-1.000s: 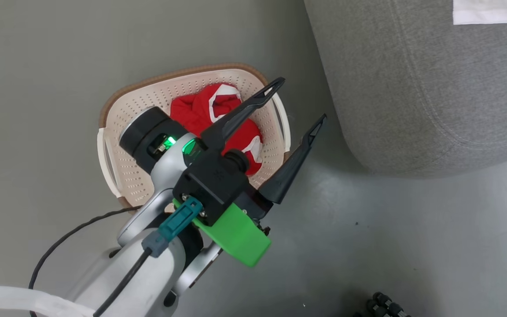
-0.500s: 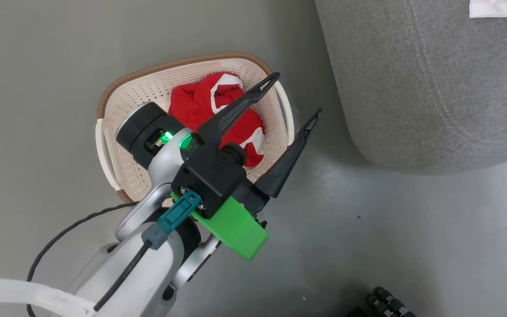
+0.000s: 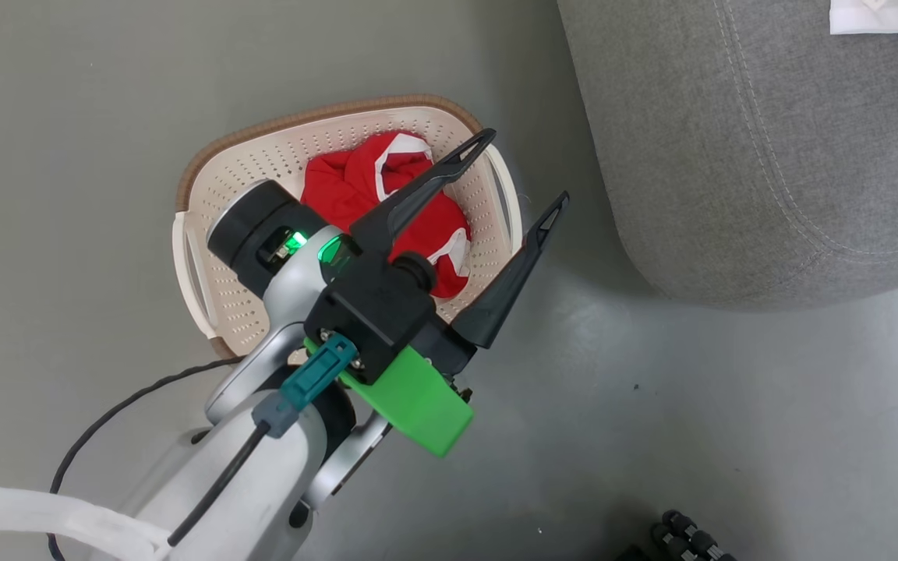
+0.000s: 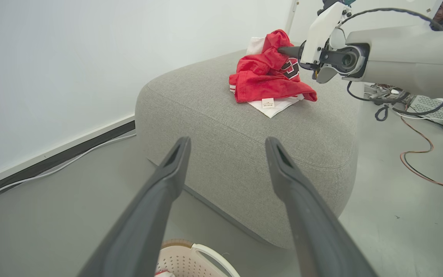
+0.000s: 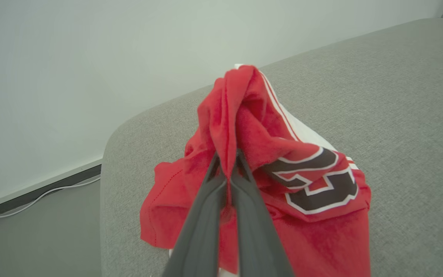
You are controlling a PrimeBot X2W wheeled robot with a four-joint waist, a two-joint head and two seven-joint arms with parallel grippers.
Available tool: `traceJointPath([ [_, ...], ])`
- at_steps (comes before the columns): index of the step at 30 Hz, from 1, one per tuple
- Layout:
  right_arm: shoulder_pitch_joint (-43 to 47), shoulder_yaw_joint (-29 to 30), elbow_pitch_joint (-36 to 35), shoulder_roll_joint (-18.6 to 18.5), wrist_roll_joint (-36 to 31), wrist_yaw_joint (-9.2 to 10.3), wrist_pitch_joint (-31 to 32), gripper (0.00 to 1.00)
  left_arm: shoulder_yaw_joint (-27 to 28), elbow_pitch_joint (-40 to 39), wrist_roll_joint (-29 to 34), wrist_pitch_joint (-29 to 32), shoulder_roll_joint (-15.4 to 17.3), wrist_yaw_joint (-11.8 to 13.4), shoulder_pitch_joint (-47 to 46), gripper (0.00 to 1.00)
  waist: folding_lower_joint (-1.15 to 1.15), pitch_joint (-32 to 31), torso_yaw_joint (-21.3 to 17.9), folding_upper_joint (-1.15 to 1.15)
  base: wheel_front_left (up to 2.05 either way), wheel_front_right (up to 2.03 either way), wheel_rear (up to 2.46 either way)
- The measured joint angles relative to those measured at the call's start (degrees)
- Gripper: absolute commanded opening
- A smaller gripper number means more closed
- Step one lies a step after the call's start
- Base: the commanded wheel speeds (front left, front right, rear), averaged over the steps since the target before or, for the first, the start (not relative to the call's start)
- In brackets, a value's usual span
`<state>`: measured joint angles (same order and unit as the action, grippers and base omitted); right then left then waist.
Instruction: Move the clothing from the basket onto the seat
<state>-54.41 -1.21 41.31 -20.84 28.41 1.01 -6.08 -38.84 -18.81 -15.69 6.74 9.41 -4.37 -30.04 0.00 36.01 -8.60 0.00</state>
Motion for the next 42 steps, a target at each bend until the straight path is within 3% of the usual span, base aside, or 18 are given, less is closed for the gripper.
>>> traceJointPath([
  [2,0.0,-0.1,0.4,0.0,0.0,-0.16,-0.3,0.00,0.0,0.2,0.0,-0.3,0.0,-0.1,0.0,1.00,0.00,-0.1,0.1,0.00,0.00,0.00,0.00],
  [3,0.0,-0.2,0.7,0.0,0.0,-0.16,-0.7,0.18,0.0,0.4,0.0,-0.6,0.0,-0.2,-0.1,1.00,0.00,-0.2,0.1,0.00,0.00,0.00,0.00],
  [4,0.0,-0.3,1.0,0.1,0.0,-0.26,-1.1,0.18,0.1,0.8,-0.1,-0.8,0.0,-0.2,-0.1,1.00,0.00,-0.4,0.1,0.00,0.00,0.00,0.00],
  [5,0.0,-0.8,1.6,0.3,-0.1,-0.51,-1.7,0.42,0.1,1.4,-0.1,-1.2,0.0,-0.2,-0.1,1.00,0.00,-0.8,0.1,0.00,0.00,0.00,0.00],
  [6,0.0,-1.0,1.9,0.4,-0.2,-0.71,-1.9,0.84,0.1,1.6,-0.2,-1.3,0.0,-0.2,-0.1,1.00,0.00,-1.1,0.1,0.00,0.00,0.00,0.00],
  [8,0.0,-1.5,2.2,0.5,-0.4,-1.11,-2.5,1.00,0.1,1.8,-0.2,-1.8,0.0,-0.2,-0.1,1.00,0.00,-1.6,0.1,0.00,0.00,0.00,0.00],
  [25,5.7,-3.8,4.4,1.4,-2.7,-2.52,-6.5,1.00,2.2,6.2,-1.6,-5.4,-0.6,0.5,1.2,1.00,0.00,-8.0,0.1,0.00,0.00,0.00,0.00],
  [37,11.0,-7.2,-0.1,2.8,-5.7,-4.01,-7.6,1.00,4.8,9.9,-2.4,-7.6,-0.2,3.0,6.7,1.00,0.00,-14.6,1.1,0.00,0.00,0.00,0.00],
  [42,13.4,-8.4,-3.4,3.5,-6.9,-4.02,-8.1,1.00,6.9,11.0,-4.0,-8.4,-0.1,5.3,8.9,1.00,0.00,-17.5,1.8,0.00,0.00,0.00,0.00],
])
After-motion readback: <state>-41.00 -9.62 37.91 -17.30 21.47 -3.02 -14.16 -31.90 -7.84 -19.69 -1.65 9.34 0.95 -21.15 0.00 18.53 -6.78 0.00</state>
